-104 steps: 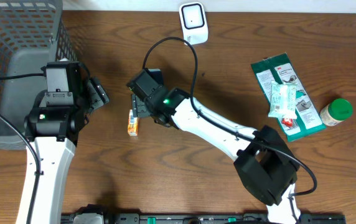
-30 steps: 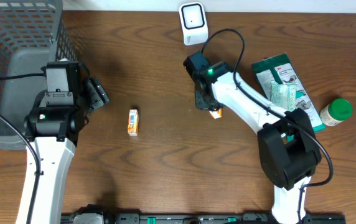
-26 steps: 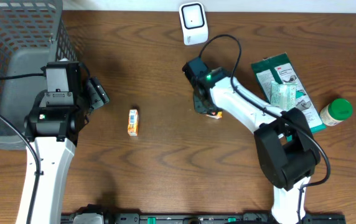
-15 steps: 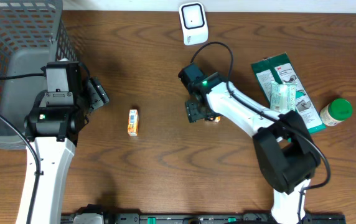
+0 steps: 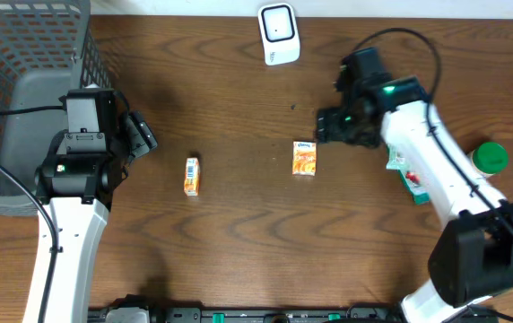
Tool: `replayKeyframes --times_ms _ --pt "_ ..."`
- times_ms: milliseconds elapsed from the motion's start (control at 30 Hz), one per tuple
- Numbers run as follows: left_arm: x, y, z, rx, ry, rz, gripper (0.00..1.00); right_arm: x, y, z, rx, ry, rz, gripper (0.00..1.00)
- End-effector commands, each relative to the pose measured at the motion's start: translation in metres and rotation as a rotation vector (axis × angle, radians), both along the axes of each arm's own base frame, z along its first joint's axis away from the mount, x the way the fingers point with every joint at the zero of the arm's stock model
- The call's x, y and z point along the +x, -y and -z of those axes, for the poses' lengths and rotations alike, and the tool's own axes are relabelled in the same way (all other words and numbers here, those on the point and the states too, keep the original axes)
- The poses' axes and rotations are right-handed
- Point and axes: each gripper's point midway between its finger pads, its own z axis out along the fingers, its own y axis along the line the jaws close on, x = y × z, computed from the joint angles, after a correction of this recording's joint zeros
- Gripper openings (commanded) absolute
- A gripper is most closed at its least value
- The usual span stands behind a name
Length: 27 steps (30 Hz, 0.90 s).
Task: Scan the item barcode
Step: 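Carry the tissue pack right and set it down on the table, then regrasp the standing tissue pack with the right gripper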
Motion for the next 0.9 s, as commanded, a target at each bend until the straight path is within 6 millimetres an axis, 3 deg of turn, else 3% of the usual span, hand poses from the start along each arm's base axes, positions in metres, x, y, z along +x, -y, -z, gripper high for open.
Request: replayKeyframes --times_ms 0,100,200,433,867 --pt "-0.001 -0.004 0.001 0.014 -0.005 -0.007 0.83 -0.003 -0.003 0.006 0.192 -0.061 -0.002 0.66" --pt "-0.001 -0.004 0.001 0.014 -0.005 -0.007 0.83 -0.002 0.001 0.021 0.222 -0.066 0.043 0.45" --pt "-0.001 -0.004 0.001 0.014 -0.005 -0.007 0.83 -0.004 -0.005 0.039 0.248 -0.054 0.049 0.35" --pt "-0.001 -0.004 0.001 0.014 -0.005 -0.007 0.83 -0.016 -0.025 0.076 0.255 -0.039 0.065 0.40" --pt "-0.001 -0.004 0.001 0.014 -0.005 -0.007 0.83 -0.018 -0.029 0.109 0.303 0.019 0.194 0.31"
